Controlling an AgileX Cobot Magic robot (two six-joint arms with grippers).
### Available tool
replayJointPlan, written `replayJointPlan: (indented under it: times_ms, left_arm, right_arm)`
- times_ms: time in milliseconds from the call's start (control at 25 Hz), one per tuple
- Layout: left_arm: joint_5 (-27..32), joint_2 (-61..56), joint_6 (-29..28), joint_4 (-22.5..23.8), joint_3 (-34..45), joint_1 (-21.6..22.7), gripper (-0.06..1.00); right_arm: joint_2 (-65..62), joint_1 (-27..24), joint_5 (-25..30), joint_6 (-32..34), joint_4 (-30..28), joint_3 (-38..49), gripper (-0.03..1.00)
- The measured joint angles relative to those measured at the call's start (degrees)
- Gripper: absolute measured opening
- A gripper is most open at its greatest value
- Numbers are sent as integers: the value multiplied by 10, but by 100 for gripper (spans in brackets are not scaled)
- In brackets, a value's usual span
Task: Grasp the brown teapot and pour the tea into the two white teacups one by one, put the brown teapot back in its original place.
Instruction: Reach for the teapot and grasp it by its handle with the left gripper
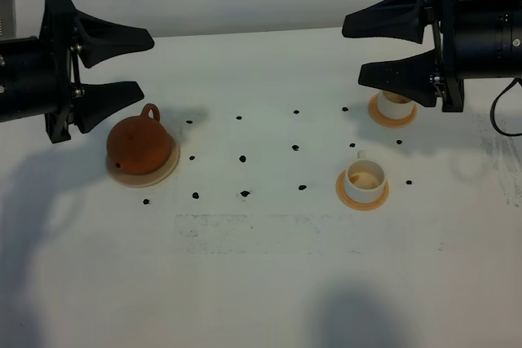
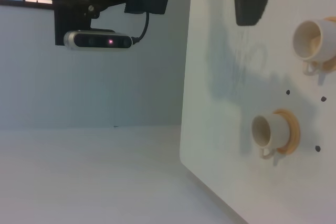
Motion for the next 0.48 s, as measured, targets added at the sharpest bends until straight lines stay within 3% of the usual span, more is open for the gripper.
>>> replayJointPlan:
  times_ms: [480]
  left_arm:
    - [0,0,0,0,0,0,67]
  right_arm:
    - [0,0,0,0,0,0,59]
